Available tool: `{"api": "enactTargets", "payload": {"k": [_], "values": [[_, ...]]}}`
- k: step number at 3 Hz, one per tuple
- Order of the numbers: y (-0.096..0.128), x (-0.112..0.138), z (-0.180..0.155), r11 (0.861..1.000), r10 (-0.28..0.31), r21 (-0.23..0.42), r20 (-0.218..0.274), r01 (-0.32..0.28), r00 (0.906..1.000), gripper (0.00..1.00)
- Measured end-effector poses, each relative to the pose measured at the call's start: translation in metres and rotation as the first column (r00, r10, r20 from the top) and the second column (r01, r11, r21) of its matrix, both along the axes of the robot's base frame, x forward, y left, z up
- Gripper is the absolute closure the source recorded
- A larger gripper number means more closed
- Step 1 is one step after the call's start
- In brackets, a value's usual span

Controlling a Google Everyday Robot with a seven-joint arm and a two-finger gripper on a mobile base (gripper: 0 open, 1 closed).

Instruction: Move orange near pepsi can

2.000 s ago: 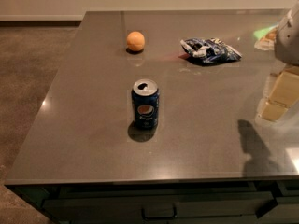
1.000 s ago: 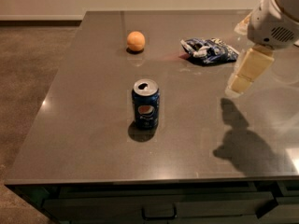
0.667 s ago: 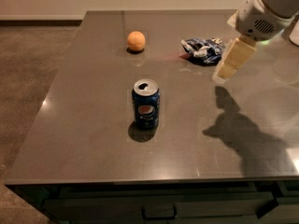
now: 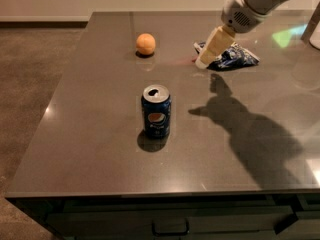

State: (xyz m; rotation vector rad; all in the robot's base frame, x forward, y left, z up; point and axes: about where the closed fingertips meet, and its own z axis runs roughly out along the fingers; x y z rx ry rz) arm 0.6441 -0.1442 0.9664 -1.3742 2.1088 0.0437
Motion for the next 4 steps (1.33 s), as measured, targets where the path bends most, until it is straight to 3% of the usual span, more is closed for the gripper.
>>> {"api": "enactTargets", "payload": {"k": [2, 3, 4], "values": [[0.068, 0.046, -0.013, 0.989, -0.104, 0.111, 0.053, 0.098, 0.9932, 0.0], [0.1, 0.067, -0.028, 0.979, -0.158, 0.14, 0.062, 0.148, 0.9855, 0.0], [0.126, 0.09, -0.047, 0.97, -0.198, 0.156, 0.04, 0.189, 0.9794, 0.0]]}}
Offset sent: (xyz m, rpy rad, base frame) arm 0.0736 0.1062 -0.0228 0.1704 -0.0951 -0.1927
